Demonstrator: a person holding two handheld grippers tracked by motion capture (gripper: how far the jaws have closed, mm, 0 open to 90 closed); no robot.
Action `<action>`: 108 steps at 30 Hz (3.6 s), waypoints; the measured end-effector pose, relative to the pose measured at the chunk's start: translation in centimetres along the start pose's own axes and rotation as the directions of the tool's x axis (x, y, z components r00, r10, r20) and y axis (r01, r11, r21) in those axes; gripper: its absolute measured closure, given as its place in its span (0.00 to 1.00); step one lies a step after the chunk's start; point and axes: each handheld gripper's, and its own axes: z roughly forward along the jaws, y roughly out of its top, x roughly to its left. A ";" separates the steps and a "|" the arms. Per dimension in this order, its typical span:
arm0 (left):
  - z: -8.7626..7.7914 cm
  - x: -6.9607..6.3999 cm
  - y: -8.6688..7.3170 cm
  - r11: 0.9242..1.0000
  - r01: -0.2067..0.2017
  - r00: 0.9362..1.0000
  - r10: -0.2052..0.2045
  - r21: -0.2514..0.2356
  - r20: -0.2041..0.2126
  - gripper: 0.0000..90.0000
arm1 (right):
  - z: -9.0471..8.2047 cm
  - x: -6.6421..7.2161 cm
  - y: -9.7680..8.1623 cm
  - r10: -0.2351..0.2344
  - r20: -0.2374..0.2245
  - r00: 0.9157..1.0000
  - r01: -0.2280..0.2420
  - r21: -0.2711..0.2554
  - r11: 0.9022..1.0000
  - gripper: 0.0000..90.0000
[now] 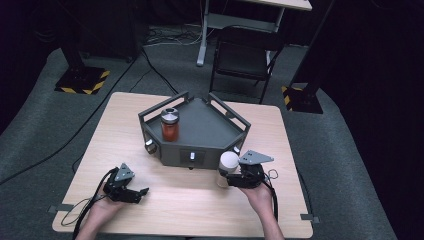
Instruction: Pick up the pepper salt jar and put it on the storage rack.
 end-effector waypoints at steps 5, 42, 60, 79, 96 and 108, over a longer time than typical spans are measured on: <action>0.0 0.0 0.0 1.000 0.000 1.000 0.000 0.000 0.000 0.12 | -0.5 -0.1 1.1 -0.008 -0.001 1.000 0.008 0.003 1.000 0.38; 0.0 0.0 0.0 1.000 0.000 1.000 0.000 0.000 0.000 0.11 | -3.8 -1.7 8.7 -0.003 -0.004 1.000 0.003 -0.083 0.997 0.38; 0.0 0.1 0.0 1.000 -0.002 1.000 0.002 0.001 0.003 0.11 | -0.1 -2.9 11.4 0.053 0.061 0.997 -0.048 -0.081 0.996 0.38; 0.0 0.1 0.0 1.000 -0.003 1.000 0.003 0.001 0.004 0.11 | 3.4 -3.4 11.6 0.092 0.099 0.991 -0.088 -0.049 0.995 0.38; 0.0 0.1 0.0 1.000 -0.003 1.000 0.003 0.001 0.004 0.11 | 3.7 -4.1 11.9 0.113 0.088 0.990 -0.110 -0.036 0.993 0.37; 0.0 0.1 0.0 1.000 -0.002 1.000 0.002 0.001 0.004 0.11 | 3.2 -4.2 11.7 0.119 0.089 0.989 -0.117 -0.026 0.993 0.21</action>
